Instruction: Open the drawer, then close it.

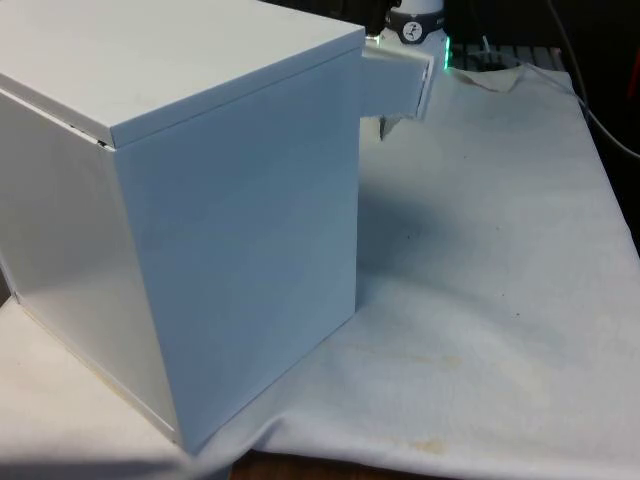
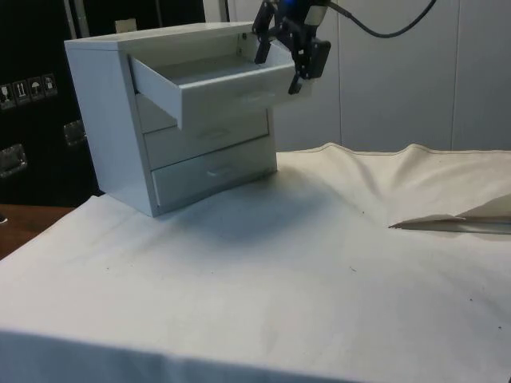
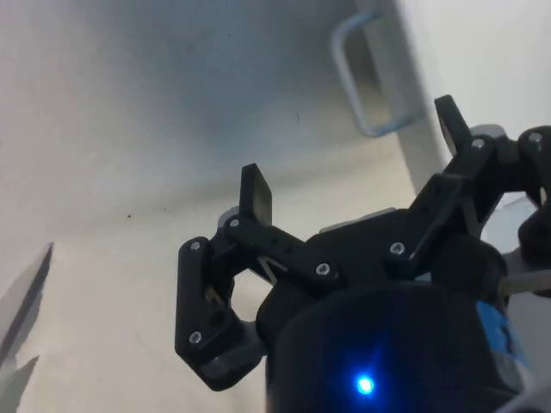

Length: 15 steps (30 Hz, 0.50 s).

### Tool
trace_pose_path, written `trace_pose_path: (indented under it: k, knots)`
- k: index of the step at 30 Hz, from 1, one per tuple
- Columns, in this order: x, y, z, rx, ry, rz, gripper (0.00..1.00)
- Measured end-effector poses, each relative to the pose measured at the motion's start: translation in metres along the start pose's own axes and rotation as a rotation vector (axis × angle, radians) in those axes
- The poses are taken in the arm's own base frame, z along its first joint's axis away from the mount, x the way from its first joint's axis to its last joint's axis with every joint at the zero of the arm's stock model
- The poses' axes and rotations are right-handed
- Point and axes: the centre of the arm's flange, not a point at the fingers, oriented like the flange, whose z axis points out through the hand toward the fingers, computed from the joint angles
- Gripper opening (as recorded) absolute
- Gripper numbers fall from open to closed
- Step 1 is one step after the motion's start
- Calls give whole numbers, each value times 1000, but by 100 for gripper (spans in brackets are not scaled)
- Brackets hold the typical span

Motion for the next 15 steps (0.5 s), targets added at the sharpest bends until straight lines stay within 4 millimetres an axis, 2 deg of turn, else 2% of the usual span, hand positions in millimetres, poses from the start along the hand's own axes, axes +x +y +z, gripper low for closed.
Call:
trace_pose_path:
  k: [15]
  knots:
    - [-3,-25,-14,9,30,-5,100]
